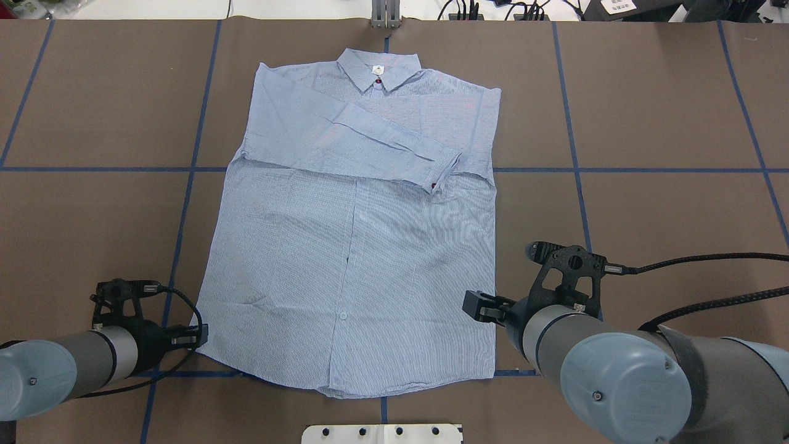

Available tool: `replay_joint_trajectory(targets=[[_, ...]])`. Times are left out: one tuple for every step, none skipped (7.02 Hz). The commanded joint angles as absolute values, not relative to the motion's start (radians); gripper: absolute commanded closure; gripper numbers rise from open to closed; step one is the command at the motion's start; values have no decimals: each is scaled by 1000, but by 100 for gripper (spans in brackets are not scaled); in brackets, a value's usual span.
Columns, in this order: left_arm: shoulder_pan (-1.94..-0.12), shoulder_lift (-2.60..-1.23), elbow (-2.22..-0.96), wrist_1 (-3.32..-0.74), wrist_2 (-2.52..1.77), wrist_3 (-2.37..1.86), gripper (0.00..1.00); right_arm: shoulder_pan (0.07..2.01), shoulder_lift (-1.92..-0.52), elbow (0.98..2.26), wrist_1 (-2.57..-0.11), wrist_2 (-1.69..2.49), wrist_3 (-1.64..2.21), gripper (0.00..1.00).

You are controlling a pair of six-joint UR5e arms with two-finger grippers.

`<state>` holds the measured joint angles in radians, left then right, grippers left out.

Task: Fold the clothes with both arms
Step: 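Lower both grippers onto the hem corners nearest the robot and grasp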

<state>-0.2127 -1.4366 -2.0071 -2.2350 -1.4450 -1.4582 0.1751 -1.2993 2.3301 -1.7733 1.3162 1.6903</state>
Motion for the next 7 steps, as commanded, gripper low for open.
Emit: replay_joint_trajectory(targets=[[-201,-1437,-2008,-2237,-1447,-1460,46,173,-1299,2330,-1773,1316,1710,0],[-195,-1437,-2008,-2237,-1447,-1462,49,172,-1301,2330,-1775,1316,1710,0],[-192,-1437,-2008,-2237,-1448,-1462,60,170,-1307,2330,-1773,1316,1710,0],[-190,-1437,-2008,-2237,-1447,-1462,63,169,-1313,2330,-1773,1312,1712,0],[-190,-1436,-2006,-2237,-1447,-1462,67,163,-1316,2330,-1773,1302,1713,0],[-192,-1434,-2006,-2235,-1445,-1462,91,160,-1316,2330,-1773,1301,1715,0],[-192,-1433,-2008,-2235,-1445,-1460,100,156,-1318,2330,-1773,1299,1715,0]])
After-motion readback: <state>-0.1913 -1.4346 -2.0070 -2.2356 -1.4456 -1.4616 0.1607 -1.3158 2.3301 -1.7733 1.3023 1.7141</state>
